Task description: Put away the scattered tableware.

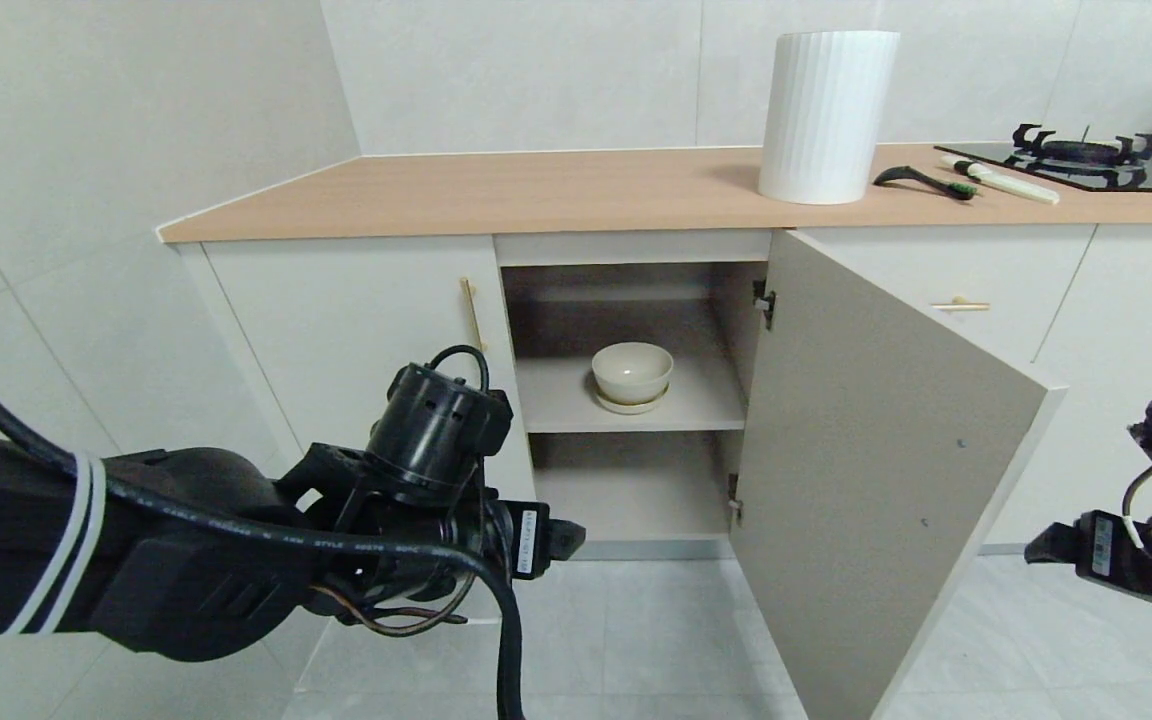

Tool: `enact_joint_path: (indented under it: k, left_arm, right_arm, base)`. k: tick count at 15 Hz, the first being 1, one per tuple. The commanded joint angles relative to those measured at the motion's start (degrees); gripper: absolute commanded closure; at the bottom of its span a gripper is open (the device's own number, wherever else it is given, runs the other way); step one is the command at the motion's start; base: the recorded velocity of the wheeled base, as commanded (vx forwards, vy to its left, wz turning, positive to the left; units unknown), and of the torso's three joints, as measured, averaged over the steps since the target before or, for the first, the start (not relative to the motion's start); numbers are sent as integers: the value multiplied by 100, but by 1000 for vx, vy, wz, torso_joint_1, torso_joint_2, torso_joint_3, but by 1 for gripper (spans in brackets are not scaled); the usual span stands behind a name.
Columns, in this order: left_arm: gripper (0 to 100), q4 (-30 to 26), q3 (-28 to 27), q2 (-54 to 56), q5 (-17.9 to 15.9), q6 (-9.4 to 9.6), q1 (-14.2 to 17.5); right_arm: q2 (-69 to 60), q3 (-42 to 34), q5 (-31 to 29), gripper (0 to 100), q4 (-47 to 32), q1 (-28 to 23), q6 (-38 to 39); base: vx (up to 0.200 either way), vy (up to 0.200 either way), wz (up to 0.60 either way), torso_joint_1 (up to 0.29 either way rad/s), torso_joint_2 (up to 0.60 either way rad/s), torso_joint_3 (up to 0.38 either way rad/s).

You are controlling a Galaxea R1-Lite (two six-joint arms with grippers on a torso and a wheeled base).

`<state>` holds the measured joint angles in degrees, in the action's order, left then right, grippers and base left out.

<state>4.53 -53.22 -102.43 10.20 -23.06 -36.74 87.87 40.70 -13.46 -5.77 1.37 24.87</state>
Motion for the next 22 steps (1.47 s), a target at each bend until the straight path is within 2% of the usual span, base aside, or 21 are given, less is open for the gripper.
enact_joint_path:
  k: [1, 3, 4, 6, 9, 11, 14, 15, 16, 17, 18, 21, 22]
  left_arm:
    - [0, 21, 5, 21, -1, -5, 9]
    - [0, 21, 5, 21, -1, -5, 27]
    - [0, 21, 5, 21, -1, -5, 36]
    - [0, 21, 5, 21, 8, -5, 62]
    - [0, 74, -21, 21, 8, -23, 132]
    - [0, 267, -48, -6, 8, -198, 194]
    - [0, 258, -100, -58, 8, -225, 255]
    - [0, 258, -100, -49, 8, -225, 264]
    - [0, 241, -136, -14, 17, -216, 343]
    - [0, 206, -180, -14, 43, -216, 396]
    - [0, 65, -267, 3, 219, -216, 554]
    - [0, -32, -320, 82, 360, -216, 660]
    - [0, -146, -311, 355, 395, -190, 783]
  right_arm:
    - [529, 140, 124, 0, 339, -163, 9]
    - [635, 183, 318, 0, 656, -163, 18]
    - [644, 245, 616, 0, 752, -154, 18]
    - [635, 324, 889, 0, 761, -84, 18]
    - [635, 333, 968, 0, 752, 215, 44]
    - [696, 421, 1232, 0, 761, 909, 220]
    - [1030, 851, 1232, 0, 752, 1612, 273]
    - [1083, 913, 1232, 0, 752, 1692, 299]
    - [1329, 1168, 1240, 0, 752, 2043, 378]
    - [1426, 1256, 1249, 0, 752, 2113, 378]
    - [1734, 1572, 1258, 0, 752, 2298, 370]
    - [2050, 1932, 1276, 0, 735, 2439, 352]
    - [2692, 2855, 1276, 0, 726, 2623, 176]
  base:
    - [0, 0, 0, 0, 0, 0]
    - [0, 0, 0, 0, 0, 0]
    - [0, 0, 0, 0, 0, 0]
    - [0, 0, 0, 0, 0, 0]
    - [0, 0, 0, 0, 0, 0]
    - [0, 0, 0, 0, 0, 0]
    - [0, 0, 0, 0, 0, 0]
    - [0, 0, 0, 0, 0, 0]
    - [0, 0, 0, 0, 0, 0]
    - [0, 0, 0, 0, 0, 0]
    - [0, 0, 0, 0, 0, 0]
    - [0, 0, 0, 0, 0, 0]
    - [0, 0, 0, 0, 0, 0]
